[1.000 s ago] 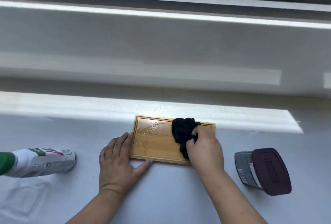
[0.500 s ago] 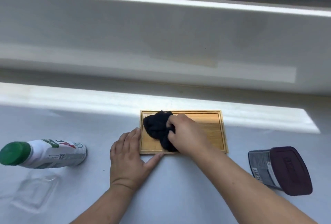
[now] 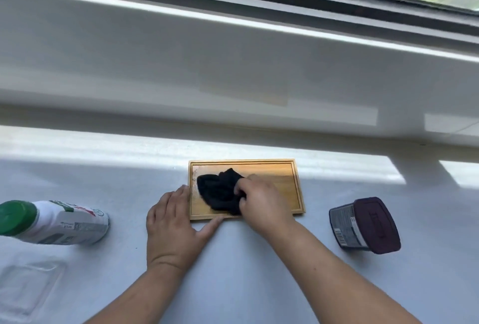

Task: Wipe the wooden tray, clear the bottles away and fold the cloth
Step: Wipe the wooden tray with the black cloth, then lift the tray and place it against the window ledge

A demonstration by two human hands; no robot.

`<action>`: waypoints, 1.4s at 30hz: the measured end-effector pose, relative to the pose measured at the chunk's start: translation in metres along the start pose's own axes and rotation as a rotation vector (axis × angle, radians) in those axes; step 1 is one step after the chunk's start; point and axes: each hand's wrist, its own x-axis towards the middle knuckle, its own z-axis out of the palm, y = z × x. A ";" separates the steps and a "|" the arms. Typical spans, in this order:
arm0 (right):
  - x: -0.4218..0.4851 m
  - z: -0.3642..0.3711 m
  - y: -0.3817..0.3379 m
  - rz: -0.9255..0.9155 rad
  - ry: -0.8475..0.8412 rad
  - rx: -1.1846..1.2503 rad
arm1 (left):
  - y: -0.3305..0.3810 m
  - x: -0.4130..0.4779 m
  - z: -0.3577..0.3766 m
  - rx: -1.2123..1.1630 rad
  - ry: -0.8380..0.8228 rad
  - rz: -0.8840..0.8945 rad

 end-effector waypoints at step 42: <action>-0.182 -0.202 0.068 0.507 0.491 0.685 | 0.163 0.002 -0.158 -0.967 -0.487 -0.139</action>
